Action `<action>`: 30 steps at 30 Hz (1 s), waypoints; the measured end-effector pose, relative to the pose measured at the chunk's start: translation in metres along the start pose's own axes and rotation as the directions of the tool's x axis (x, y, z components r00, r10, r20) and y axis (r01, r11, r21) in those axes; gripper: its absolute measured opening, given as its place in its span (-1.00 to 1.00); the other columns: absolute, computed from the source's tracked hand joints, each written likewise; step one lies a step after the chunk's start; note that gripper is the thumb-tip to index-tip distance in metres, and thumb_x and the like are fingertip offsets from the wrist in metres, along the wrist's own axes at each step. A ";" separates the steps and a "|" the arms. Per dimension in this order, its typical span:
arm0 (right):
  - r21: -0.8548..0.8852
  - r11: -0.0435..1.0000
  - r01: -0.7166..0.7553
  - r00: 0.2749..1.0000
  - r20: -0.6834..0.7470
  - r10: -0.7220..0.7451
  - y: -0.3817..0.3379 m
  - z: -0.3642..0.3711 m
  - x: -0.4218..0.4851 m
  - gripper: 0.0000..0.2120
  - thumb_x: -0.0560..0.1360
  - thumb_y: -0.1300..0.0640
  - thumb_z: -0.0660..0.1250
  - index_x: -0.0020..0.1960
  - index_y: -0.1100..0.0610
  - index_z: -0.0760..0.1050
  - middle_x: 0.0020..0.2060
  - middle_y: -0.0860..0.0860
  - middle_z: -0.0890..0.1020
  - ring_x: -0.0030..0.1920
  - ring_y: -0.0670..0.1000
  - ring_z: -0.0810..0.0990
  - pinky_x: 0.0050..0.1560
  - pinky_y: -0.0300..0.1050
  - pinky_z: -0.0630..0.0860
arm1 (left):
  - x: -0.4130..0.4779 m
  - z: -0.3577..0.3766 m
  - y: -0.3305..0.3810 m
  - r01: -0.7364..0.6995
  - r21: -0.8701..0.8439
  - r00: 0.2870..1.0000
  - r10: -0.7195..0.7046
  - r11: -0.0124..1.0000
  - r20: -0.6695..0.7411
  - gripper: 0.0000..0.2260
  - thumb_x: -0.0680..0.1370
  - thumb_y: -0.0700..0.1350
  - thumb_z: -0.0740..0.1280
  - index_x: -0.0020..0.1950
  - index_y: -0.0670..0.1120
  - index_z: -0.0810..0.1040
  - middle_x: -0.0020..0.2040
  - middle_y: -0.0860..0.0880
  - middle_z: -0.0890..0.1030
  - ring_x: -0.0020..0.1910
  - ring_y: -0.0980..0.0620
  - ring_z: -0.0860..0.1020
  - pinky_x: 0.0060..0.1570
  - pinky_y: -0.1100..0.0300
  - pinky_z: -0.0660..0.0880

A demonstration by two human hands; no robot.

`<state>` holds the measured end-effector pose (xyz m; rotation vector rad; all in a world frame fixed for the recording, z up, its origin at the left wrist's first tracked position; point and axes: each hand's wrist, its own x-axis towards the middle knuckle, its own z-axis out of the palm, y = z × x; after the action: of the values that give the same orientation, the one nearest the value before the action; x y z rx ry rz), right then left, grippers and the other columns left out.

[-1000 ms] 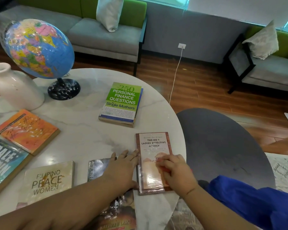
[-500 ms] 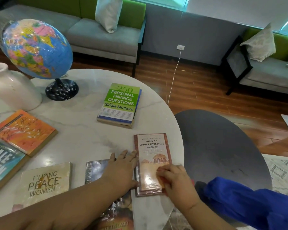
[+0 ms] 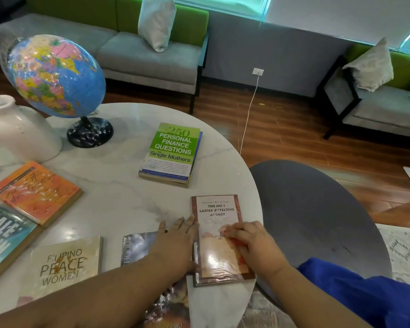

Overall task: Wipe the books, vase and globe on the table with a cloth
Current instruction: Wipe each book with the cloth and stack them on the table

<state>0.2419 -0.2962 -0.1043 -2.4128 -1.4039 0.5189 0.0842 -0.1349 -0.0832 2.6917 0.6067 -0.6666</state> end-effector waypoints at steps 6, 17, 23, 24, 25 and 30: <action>-0.005 0.997 -0.082 0.996 -0.044 0.081 0.002 0.002 0.017 -0.69 0.57 0.16 0.27 0.27 -0.09 0.54 0.26 -0.21 0.49 0.23 -0.10 0.34 0.28 -0.26 0.35 | 0.001 -0.001 0.001 -0.009 0.020 1.000 0.008 1.000 0.024 -0.10 0.48 0.25 0.32 0.58 -0.03 -0.18 0.59 0.00 -0.18 0.56 0.00 -0.14 0.50 -0.16 -0.15; -0.028 0.998 -0.057 0.998 0.017 0.058 0.006 -0.010 0.032 -0.62 0.53 0.23 0.28 0.28 -0.09 0.54 0.27 -0.24 0.49 0.24 -0.10 0.35 0.27 -0.28 0.33 | 0.003 0.000 -0.003 -0.017 0.013 1.000 0.017 1.000 0.021 -0.09 0.47 0.26 0.33 0.58 -0.03 -0.17 0.59 0.00 -0.16 0.56 0.00 -0.14 0.51 -0.17 -0.13; -0.047 0.999 -0.019 1.000 0.023 0.020 0.000 -0.006 0.037 -0.63 0.55 0.22 0.27 0.30 -0.07 0.53 0.27 -0.24 0.47 0.23 -0.08 0.35 0.28 -0.35 0.26 | 0.003 0.000 -0.003 -0.021 0.016 1.000 0.021 1.000 0.020 -0.09 0.48 0.26 0.32 0.58 -0.02 -0.18 0.59 0.01 -0.18 0.56 0.00 -0.15 0.51 -0.16 -0.14; -0.036 0.999 -0.014 0.999 0.043 0.016 0.003 -0.008 0.036 -0.64 0.55 0.22 0.28 0.28 -0.09 0.54 0.26 -0.26 0.47 0.22 -0.10 0.35 0.30 -0.33 0.27 | 0.003 0.001 -0.003 -0.021 0.013 1.000 0.021 1.000 0.022 -0.08 0.47 0.26 0.33 0.58 -0.02 -0.18 0.59 0.01 -0.19 0.56 0.00 -0.15 0.51 -0.16 -0.14; -0.020 0.999 -0.039 0.999 0.029 0.040 0.006 -0.010 0.037 -0.64 0.53 0.22 0.30 0.26 -0.10 0.55 0.25 -0.27 0.49 0.20 -0.13 0.35 0.31 -0.27 0.33 | 0.004 0.001 -0.003 -0.021 0.011 0.999 0.021 1.000 0.024 -0.08 0.47 0.26 0.33 0.58 -0.02 -0.19 0.59 0.01 -0.19 0.56 0.00 -0.16 0.51 -0.16 -0.14; -0.033 0.998 -0.059 0.998 -0.017 0.058 -0.005 -0.007 0.042 -0.66 0.54 0.20 0.31 0.27 -0.05 0.56 0.25 -0.21 0.51 0.20 -0.06 0.37 0.26 -0.29 0.32 | 0.003 0.000 -0.002 -0.025 0.011 1.000 0.025 1.000 0.019 -0.08 0.47 0.26 0.33 0.58 -0.03 -0.18 0.59 0.01 -0.19 0.56 0.00 -0.15 0.51 -0.15 -0.14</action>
<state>0.2599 -0.2571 -0.1027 -2.4851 -1.3492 0.4932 0.0859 -0.1317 -0.0855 2.6960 0.5651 -0.6902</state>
